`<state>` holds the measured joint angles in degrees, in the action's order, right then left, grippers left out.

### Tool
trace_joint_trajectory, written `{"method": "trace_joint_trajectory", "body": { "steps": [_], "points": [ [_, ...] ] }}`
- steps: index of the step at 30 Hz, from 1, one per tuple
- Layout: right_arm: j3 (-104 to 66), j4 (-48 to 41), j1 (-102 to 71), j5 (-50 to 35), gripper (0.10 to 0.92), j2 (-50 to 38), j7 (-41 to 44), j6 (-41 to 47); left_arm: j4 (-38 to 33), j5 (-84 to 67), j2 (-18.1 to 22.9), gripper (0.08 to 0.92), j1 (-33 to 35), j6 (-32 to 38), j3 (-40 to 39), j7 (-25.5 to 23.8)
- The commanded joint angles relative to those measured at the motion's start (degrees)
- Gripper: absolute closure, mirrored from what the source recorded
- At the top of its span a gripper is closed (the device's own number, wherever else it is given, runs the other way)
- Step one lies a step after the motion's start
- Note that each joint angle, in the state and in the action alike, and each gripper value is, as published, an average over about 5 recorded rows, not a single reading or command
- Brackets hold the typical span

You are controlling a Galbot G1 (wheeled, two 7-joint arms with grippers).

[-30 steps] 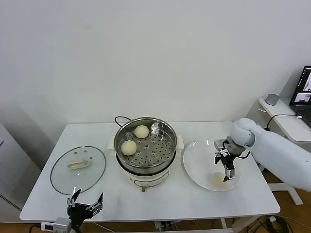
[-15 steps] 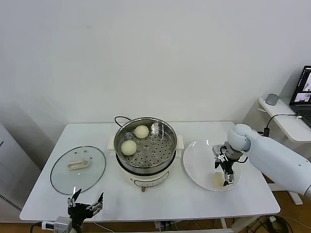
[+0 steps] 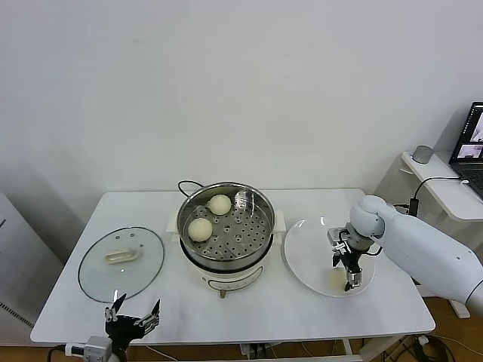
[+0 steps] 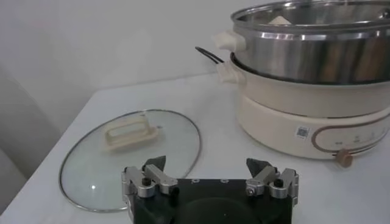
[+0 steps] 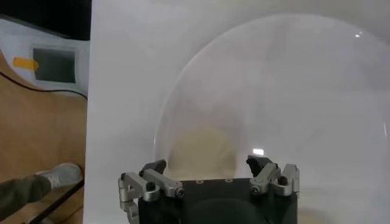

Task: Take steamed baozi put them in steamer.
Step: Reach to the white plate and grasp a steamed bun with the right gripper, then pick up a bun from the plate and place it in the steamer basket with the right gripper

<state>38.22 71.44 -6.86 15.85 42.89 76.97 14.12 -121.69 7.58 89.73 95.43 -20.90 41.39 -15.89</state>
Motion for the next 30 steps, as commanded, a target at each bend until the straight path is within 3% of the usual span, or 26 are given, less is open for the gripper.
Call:
{"method": "trace_joint_trajectory", "body": {
  "steps": [1,7,10,15,22,27,30],
  "points": [
    [-0.33,-0.32,0.10,-0.01,0.405,0.23,0.06,-0.06,0.18,0.01,-0.03,0.177,-0.13,-0.04,-0.06,-0.02],
    [-0.31,0.08,5.28,-2.02,0.572,-0.80,0.66,0.26,0.32,0.21,-0.02,0.177,-0.88,-0.02,-0.06,0.02],
    [2.93,-0.27,12.95,-5.42,0.617,-0.83,1.36,0.83,0.61,1.16,0.25,0.177,-1.71,0.13,-0.11,0.27],
    [13.08,-3.15,30.01,-12.59,0.626,3.15,2.18,1.42,1.23,3.74,0.63,0.177,-2.44,1.03,0.02,1.10],
    [20.41,-12.30,43.81,-21.99,0.626,16.92,3.55,0.26,0.78,5.44,0.69,0.177,-2.20,2.43,0.44,2.47],
    [21.53,-20.83,45.85,-31.62,0.626,27.52,7.11,-17.38,-0.07,6.02,0.98,0.177,-2.10,2.81,0.35,2.96],
    [23.00,-19.27,45.89,-33.48,0.626,29.92,7.20,-27.06,-0.38,5.98,1.06,0.177,-2.02,2.86,0.27,3.03]
  ]
}}
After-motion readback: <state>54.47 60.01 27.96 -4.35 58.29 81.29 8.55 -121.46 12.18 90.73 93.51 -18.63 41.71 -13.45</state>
